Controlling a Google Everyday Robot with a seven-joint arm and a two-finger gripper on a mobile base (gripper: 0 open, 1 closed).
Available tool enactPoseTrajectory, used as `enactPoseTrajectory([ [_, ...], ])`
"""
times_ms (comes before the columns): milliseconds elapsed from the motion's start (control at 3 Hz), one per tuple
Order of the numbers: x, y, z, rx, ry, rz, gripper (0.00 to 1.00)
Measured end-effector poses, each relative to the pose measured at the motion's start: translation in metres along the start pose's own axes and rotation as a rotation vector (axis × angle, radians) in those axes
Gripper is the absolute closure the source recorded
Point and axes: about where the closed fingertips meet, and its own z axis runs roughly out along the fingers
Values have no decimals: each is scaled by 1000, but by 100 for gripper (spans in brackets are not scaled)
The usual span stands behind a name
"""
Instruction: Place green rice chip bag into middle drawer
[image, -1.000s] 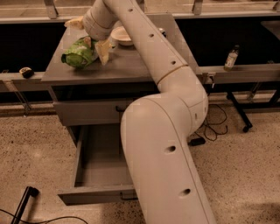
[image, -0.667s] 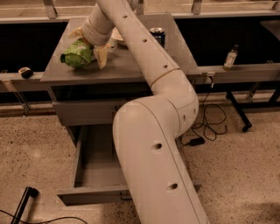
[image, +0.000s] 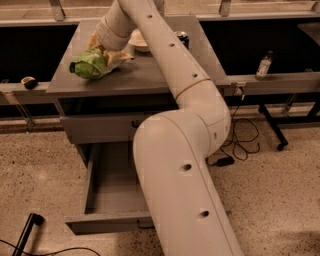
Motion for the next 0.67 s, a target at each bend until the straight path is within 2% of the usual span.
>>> enactPoseTrajectory([
  [333,-24,-14,-43,51,-15,8,96],
  [667,-34,-22,-114,92,111,70,100],
])
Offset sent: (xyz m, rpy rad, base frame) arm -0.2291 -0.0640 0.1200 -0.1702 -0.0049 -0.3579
